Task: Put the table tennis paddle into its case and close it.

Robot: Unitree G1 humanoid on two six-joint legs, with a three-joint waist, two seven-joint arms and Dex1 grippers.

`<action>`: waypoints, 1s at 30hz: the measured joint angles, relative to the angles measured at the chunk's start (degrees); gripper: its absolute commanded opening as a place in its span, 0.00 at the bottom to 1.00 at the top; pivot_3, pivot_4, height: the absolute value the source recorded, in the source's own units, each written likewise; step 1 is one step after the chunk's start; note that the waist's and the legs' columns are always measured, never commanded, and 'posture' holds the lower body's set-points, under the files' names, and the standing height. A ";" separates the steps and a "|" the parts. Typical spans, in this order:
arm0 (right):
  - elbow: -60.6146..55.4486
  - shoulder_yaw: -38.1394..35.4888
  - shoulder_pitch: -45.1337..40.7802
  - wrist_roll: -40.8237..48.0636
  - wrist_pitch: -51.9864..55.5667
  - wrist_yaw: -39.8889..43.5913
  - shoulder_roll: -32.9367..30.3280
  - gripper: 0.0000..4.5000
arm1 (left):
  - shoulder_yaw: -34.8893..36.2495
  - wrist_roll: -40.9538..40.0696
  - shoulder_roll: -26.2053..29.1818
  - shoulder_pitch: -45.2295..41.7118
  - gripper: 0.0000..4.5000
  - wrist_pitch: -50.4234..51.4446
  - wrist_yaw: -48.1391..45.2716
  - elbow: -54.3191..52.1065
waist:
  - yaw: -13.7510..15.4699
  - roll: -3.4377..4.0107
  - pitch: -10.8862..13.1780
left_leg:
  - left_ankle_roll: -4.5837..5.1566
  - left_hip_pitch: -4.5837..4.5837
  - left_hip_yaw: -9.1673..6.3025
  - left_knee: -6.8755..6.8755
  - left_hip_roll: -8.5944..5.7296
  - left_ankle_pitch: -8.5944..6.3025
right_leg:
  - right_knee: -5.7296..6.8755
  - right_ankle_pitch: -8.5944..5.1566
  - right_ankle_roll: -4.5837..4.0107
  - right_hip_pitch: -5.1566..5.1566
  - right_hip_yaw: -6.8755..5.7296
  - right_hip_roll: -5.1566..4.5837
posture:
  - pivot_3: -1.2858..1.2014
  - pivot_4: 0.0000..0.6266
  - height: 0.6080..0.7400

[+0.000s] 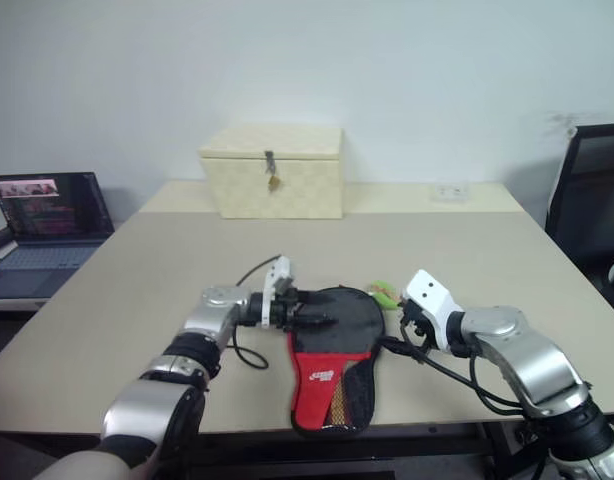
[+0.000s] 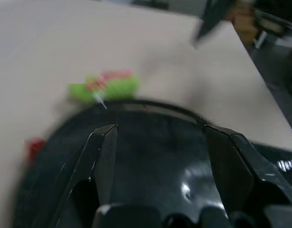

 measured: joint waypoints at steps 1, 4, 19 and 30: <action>3.66 1.50 -0.33 -2.59 -3.69 -0.71 0.78 1.00 | -0.58 0.20 -0.72 -0.02 0.69 0.00 0.61 0.10 | -0.02 -0.01 0.00 | 0.00 0.00 0.00 0.00 0.00 0.00 | 0.01 0.00 0.00 0.00 0.01 0.00 | 0.52 0.24 1.00; 10.46 3.68 -2.06 -7.50 -11.71 -1.65 2.14 1.00 | -1.24 0.24 -0.77 -0.41 0.69 -0.07 1.38 0.26 | -0.24 0.01 0.01 | 0.00 0.03 0.05 -0.01 0.01 0.00 | 0.01 0.00 0.00 0.00 0.02 0.02 | 0.52 0.24 1.00; 33.49 5.48 -11.01 -19.71 -27.27 -5.62 12.23 1.00 | -1.51 0.37 0.06 -0.67 0.69 -0.96 3.08 1.79 | -0.40 0.01 0.01 | 0.00 0.11 0.09 -0.01 0.05 0.00 | 0.07 0.14 -0.24 0.01 0.02 0.02 | 0.52 0.24 1.00; 37.78 5.12 -13.01 -21.34 -26.91 -6.26 16.18 0.42 | -4.32 3.98 -0.54 0.23 0.70 -9.48 9.18 4.12 | -0.33 0.02 0.01 | 0.00 0.11 0.10 0.00 0.07 0.00 | 0.10 0.16 -0.27 0.02 0.06 0.04 | 0.52 0.24 1.00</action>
